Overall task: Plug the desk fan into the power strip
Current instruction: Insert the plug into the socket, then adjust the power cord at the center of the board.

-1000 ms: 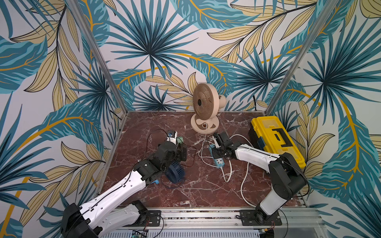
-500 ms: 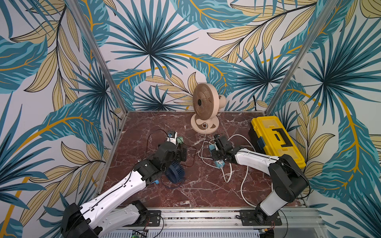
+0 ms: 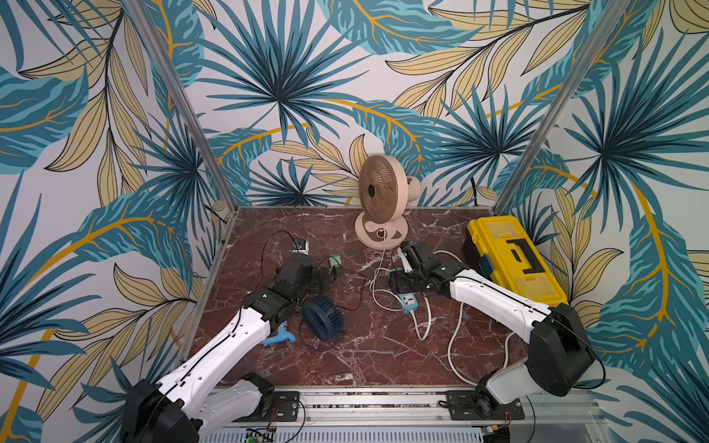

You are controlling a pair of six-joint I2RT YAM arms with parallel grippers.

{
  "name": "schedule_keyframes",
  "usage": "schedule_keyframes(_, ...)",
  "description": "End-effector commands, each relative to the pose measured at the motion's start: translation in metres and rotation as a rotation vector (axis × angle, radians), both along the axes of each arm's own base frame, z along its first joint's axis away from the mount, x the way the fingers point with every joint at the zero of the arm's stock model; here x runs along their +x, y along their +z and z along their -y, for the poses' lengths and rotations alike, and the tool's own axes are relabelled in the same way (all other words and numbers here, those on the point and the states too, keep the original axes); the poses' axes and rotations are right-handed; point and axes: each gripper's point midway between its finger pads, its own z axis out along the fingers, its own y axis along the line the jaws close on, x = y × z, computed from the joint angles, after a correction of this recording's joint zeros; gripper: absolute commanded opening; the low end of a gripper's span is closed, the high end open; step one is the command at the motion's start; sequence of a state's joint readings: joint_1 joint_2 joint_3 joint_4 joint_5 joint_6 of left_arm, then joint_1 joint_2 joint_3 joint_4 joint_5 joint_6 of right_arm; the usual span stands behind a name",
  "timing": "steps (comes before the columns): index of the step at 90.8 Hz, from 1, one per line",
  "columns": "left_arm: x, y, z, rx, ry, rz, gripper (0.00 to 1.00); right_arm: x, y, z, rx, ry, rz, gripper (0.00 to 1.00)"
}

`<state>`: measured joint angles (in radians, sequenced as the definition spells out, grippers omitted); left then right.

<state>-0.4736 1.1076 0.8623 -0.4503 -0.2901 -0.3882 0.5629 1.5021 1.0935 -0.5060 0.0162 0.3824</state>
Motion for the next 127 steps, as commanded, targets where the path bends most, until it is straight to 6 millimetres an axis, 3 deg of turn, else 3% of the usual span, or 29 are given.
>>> schedule_keyframes(1, 0.014, 0.008, 0.000, -0.013, -0.016, -0.029, 1.00, -0.033, -0.015, 0.000, 0.029, 0.050, -0.108, 0.82)
schedule_keyframes(12, 0.027, -0.002, 0.010, -0.006, -0.066, -0.117, 1.00, -0.052, -0.021, 0.001, 0.067, 0.076, -0.142, 0.84)
schedule_keyframes(22, 0.027, -0.017, 0.032, -0.046, -0.148, -0.188, 1.00, -0.066, -0.028, -0.002, 0.096, 0.115, -0.175, 0.82)
schedule_keyframes(36, 0.022, -0.030, 0.044, 0.017, -0.176, -0.222, 1.00, -0.064, -0.038, -0.002, 0.056, 0.134, -0.201, 0.76)
schedule_keyframes(42, 0.024, -0.031, 0.042, 0.081, -0.161, -0.228, 1.00, -0.060, -0.040, -0.006, 0.050, 0.145, -0.206, 0.69)
schedule_keyframes(55, 0.039, -0.022, 0.036, 0.130, -0.119, -0.195, 1.00, -0.050, -0.036, -0.026, 0.061, 0.180, -0.203, 0.43)
schedule_keyframes(60, 0.050, -0.019, 0.031, 0.121, -0.095, -0.171, 1.00, -0.043, -0.033, -0.033, 0.069, 0.183, -0.197, 0.28)
schedule_keyframes(71, 0.078, -0.018, 0.026, 0.121, -0.066, -0.176, 1.00, -0.017, -0.015, -0.048, 0.086, 0.166, -0.142, 0.01)
schedule_keyframes(96, 0.129, -0.036, 0.029, 0.100, -0.081, -0.257, 0.97, 0.073, 0.042, -0.053, 0.105, 0.003, 0.101, 0.00)
schedule_keyframes(113, 0.148, -0.058, 0.035, 0.058, -0.114, -0.323, 0.85, 0.130, 0.057, -0.025, 0.150, -0.169, 0.222, 0.00)
schedule_keyframes(127, 0.147, -0.083, 0.043, 0.042, -0.131, -0.385, 0.84, 0.164, 0.049, 0.021, 0.193, -0.359, 0.252, 0.00)
